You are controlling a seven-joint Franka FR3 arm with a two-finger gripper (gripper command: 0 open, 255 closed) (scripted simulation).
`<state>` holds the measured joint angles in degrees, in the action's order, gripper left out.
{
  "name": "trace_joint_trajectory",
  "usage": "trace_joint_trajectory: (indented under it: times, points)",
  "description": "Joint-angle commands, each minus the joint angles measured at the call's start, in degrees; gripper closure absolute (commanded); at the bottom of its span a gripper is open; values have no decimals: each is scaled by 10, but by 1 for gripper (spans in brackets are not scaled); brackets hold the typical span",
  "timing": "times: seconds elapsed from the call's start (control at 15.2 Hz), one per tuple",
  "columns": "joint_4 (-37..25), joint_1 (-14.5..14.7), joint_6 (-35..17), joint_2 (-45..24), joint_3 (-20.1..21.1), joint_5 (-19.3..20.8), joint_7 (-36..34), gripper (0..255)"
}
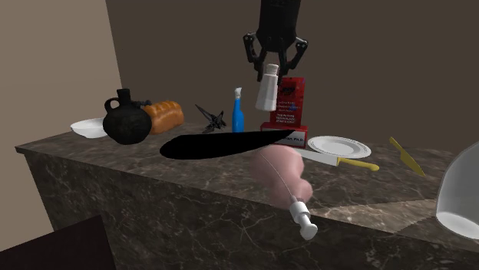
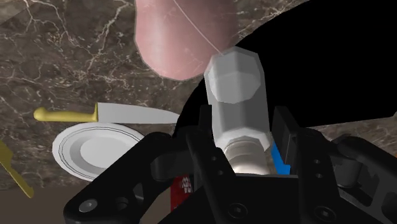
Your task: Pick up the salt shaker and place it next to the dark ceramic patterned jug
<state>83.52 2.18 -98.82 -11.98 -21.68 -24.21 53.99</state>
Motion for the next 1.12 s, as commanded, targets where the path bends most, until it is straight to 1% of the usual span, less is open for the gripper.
trace_joint_trajectory:
  times: [0.0, 0.66, 0.73, 1.06]
  points:
    - [-22, -2, 17, -4, 0, -1, -6, 255]
    - [-138, -18, 104, -33, -3, -11, -28, 255]
    - [-140, -19, 105, -34, -3, -11, -29, 255]
    - [-10, 44, 45, 65, 19, 34, -84, 255]
